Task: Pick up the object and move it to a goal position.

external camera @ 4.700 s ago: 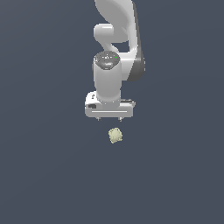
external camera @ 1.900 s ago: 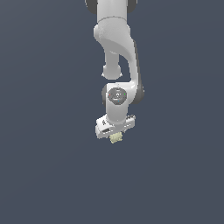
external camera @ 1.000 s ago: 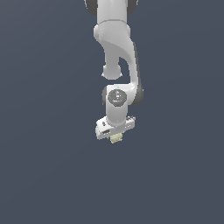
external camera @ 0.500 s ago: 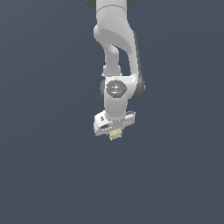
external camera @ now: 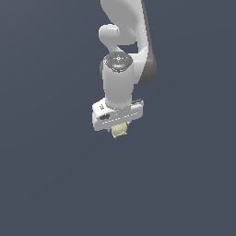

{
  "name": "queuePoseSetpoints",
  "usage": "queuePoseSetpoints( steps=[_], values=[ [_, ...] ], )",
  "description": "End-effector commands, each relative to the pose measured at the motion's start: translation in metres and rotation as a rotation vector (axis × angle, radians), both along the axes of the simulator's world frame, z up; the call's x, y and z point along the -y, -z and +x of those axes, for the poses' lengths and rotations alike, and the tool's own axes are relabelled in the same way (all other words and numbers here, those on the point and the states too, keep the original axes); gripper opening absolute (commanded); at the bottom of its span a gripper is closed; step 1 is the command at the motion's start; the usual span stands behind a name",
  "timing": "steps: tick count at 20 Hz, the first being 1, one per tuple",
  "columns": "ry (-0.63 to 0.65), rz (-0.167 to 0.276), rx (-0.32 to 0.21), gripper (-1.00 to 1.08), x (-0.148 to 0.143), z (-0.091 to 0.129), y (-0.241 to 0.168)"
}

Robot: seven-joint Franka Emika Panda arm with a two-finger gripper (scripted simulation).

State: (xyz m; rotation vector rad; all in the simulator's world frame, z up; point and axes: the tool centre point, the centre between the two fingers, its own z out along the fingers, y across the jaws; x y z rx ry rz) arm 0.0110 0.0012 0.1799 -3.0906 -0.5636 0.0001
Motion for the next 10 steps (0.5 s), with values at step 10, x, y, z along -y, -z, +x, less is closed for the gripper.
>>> queuePoseSetpoints(
  steps=[10],
  values=[
    [-0.001, 0.001, 0.0, -1.0, 0.017, 0.0, -0.135]
  ],
)
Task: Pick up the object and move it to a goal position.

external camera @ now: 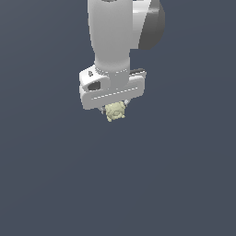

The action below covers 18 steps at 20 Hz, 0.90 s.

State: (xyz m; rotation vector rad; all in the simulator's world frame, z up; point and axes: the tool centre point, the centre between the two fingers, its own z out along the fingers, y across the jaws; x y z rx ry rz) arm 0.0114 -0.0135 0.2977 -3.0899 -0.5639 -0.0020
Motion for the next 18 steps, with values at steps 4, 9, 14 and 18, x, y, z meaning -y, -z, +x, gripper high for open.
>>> queuePoseSetpoints(
  steps=[4, 9, 14, 18],
  values=[
    [0.0, 0.0, -0.001, -1.0, 0.007, 0.001, -0.059],
    [0.0, 0.0, -0.001, -1.0, 0.013, 0.003, -0.098],
    [0.001, -0.001, -0.001, -1.0, 0.016, 0.004, -0.123],
    [0.001, -0.001, -0.001, -1.0, 0.018, 0.006, -0.133]
  ],
)
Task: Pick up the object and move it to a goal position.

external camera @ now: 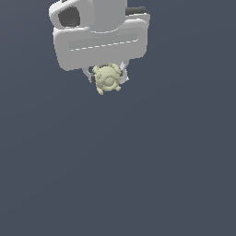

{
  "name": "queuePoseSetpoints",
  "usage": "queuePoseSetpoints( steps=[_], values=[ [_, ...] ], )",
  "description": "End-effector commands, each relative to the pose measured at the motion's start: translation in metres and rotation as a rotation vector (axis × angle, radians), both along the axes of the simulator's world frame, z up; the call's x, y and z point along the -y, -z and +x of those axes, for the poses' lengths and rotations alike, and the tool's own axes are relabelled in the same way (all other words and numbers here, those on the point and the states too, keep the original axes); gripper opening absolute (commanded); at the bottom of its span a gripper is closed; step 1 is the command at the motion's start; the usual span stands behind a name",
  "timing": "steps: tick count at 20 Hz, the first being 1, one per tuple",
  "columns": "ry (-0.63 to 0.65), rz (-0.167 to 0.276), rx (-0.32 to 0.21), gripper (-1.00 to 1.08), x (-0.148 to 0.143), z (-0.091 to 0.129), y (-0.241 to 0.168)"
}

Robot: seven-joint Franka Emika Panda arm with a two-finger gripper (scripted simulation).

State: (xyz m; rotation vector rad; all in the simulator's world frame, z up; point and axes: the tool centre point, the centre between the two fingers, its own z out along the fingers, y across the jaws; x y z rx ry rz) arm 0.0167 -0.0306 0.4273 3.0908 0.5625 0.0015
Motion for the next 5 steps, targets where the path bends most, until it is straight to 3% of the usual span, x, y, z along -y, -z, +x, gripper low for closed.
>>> queuePoseSetpoints(
  steps=[1, 5],
  values=[
    [0.0, 0.0, -0.001, -1.0, 0.0007, 0.0007, -0.0053],
    [0.0, 0.0, -0.001, -1.0, 0.001, 0.0012, -0.0077]
  ],
)
